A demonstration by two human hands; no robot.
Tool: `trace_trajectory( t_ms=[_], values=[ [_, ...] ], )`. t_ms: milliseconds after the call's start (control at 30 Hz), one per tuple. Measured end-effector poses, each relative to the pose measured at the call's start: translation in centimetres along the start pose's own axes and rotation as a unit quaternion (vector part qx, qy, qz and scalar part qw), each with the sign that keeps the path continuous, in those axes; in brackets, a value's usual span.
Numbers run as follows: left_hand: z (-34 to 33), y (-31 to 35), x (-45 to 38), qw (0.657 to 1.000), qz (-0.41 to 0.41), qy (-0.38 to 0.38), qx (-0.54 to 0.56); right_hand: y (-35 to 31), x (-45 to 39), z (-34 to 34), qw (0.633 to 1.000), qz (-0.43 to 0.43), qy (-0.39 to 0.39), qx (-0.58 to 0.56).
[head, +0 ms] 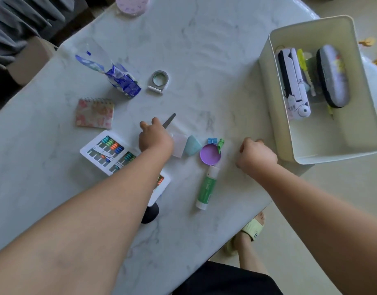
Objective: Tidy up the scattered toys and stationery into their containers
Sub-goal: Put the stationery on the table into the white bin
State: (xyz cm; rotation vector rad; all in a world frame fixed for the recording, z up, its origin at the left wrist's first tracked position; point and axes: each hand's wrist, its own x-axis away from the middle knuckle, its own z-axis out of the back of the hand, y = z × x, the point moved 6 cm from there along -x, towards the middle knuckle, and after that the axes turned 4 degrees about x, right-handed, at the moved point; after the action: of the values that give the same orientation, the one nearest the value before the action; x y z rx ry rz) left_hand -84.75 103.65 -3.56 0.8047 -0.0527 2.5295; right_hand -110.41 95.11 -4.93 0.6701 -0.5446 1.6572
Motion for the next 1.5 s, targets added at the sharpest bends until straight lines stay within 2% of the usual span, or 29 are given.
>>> trace_trajectory(
  t_ms=[100,267,367,467,567,633,700,867,967,1067,1233,1333,1500],
  values=[
    [-0.3,0.0,-0.9,1.0,-0.01,0.002,-0.03,0.1,-0.6,-0.3,0.999,0.001,0.025,-0.02],
    [-0.8,0.0,-1.8,0.998,0.004,-0.024,-0.05,-0.4,-1.2,-0.4,0.996,0.015,0.018,-0.084],
    [-0.5,0.3,-1.5,0.999,-0.008,0.0,-0.04,-1.2,-0.9,0.5,0.992,0.031,0.031,-0.122],
    [0.5,2.3,-0.4,0.997,-0.042,0.04,0.048,-1.6,-0.2,2.6,0.98,0.056,0.065,-0.177],
    [1.2,6.4,2.3,0.981,-0.098,0.048,0.161,-0.8,0.9,5.7,0.955,0.095,0.112,-0.256],
    [1.1,10.0,4.6,0.964,-0.144,0.027,0.222,1.3,1.4,8.1,0.93,0.08,0.159,-0.321],
    [0.7,13.8,7.4,0.948,-0.184,-0.001,0.258,4.5,1.5,10.1,0.919,0.048,0.195,-0.34],
    [-2.1,21.2,13.0,0.93,-0.224,-0.082,0.278,12.1,0.5,11.7,0.936,-0.018,0.191,-0.294],
    [-4.4,24.0,15.4,0.921,-0.217,-0.132,0.294,15.2,0.4,11.8,0.939,-0.034,0.184,-0.289],
    [-6.5,24.8,16.3,0.919,-0.171,-0.158,0.319,16.6,0.2,11.5,0.94,-0.031,0.172,-0.292],
    [-6.4,23.3,16.2,0.933,-0.161,-0.081,0.311,17.2,0.2,11.2,0.937,-0.013,0.175,-0.303],
    [-5.9,20.5,14.7,0.943,-0.127,-0.047,0.305,15.9,0.2,10.9,0.93,0.016,0.178,-0.323],
    [-4.4,14.4,11.3,0.974,-0.065,0.018,0.216,11.7,0.2,10.2,0.931,0.08,0.159,-0.318]
  ],
)
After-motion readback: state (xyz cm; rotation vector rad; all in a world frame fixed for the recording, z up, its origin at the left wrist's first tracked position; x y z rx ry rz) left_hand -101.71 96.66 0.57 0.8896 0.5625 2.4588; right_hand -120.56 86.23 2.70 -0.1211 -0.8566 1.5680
